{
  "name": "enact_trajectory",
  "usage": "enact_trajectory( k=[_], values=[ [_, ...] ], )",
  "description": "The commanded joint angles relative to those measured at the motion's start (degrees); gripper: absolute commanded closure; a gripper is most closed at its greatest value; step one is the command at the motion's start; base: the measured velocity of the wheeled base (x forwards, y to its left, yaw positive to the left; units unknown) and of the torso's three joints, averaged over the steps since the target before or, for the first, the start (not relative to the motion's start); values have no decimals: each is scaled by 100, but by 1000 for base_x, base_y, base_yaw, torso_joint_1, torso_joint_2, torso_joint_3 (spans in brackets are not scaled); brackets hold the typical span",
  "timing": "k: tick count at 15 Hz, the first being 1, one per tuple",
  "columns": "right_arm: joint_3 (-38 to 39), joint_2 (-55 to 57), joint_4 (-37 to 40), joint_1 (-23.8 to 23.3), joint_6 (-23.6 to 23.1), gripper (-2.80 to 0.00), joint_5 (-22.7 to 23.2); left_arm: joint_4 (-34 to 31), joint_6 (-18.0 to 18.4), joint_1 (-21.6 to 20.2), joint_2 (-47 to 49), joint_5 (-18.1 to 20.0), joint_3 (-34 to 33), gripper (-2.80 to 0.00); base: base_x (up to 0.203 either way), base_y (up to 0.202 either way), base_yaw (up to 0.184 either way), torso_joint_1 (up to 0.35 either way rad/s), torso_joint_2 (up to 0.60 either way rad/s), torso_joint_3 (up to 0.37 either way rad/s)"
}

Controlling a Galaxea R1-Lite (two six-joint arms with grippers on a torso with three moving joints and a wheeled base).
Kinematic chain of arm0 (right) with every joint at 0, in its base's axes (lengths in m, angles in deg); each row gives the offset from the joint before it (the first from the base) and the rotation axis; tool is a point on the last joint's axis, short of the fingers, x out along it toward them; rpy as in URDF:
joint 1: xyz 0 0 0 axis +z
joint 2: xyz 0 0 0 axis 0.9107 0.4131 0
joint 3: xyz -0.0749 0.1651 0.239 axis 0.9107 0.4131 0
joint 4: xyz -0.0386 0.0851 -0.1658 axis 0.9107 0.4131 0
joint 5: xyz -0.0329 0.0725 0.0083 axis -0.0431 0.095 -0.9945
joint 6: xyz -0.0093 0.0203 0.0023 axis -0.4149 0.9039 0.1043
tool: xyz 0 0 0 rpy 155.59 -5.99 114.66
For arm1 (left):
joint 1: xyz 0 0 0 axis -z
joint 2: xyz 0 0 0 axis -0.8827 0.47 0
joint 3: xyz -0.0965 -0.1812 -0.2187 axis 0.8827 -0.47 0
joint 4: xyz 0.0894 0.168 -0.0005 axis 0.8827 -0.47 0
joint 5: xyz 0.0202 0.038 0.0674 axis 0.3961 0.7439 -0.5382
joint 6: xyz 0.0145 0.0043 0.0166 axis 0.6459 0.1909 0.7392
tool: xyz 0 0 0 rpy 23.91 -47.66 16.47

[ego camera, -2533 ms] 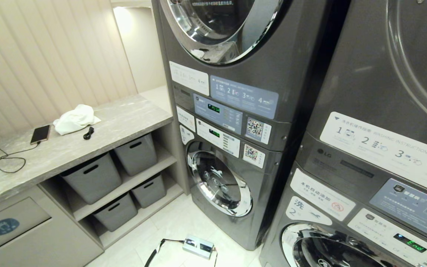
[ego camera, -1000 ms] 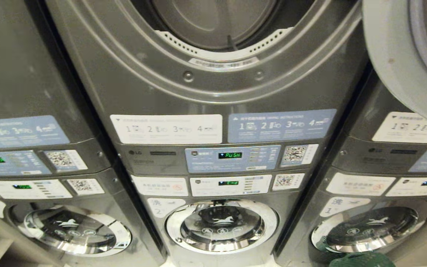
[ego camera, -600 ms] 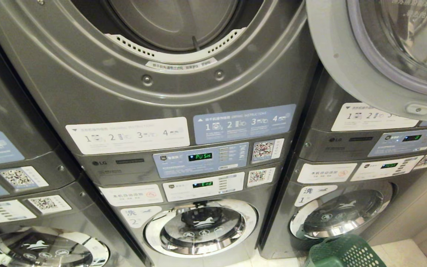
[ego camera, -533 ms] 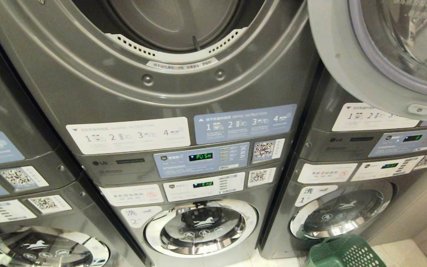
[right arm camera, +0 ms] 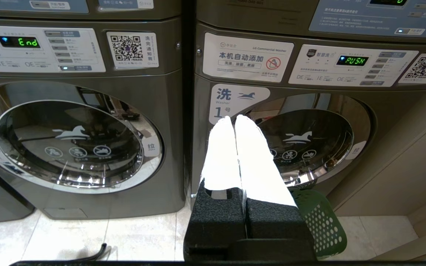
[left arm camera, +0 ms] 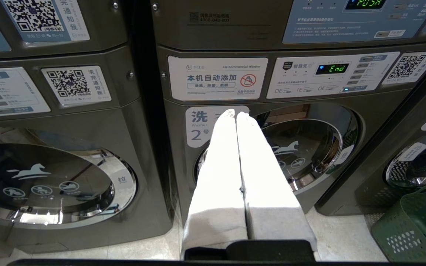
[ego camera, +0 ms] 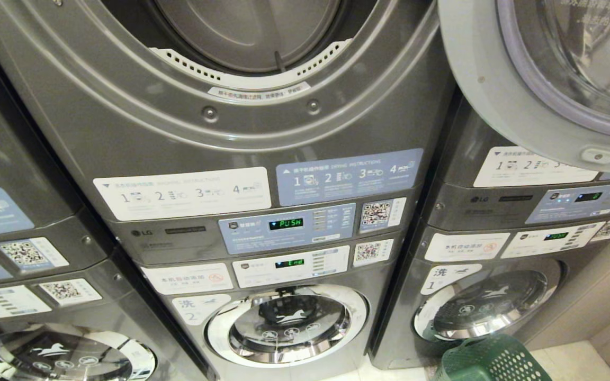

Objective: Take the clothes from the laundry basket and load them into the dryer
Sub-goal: Close the dryer

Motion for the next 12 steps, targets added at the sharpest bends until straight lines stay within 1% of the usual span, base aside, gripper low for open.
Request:
enact_trajectory(
  k=[1, 7, 8, 10, 12],
  values=[
    [0, -2, -2, 2, -4, 0, 3, 1, -7, -4, -2, -1, -9, 0, 0, 0, 0, 0, 0, 0],
    [0, -2, -2, 2, -4, 0, 3, 1, 2, -4, -2, -1, -9, 0, 0, 0, 0, 0, 0, 0],
    [0, -2, -2, 2, -4, 0, 3, 1, 2, -4, -2, -1, -9, 0, 9, -58, 5, 10, 7, -2],
    [0, -2, -2, 2, -4, 0, 12, 1, 2, -4, -2, -1, -9, 0, 3, -142, 2, 4, 1, 2],
    [0, -2, -2, 2, -4, 0, 12, 1, 2, -4, -2, -1, -9, 0, 0, -194, 1, -1, 4, 5]
  ],
)
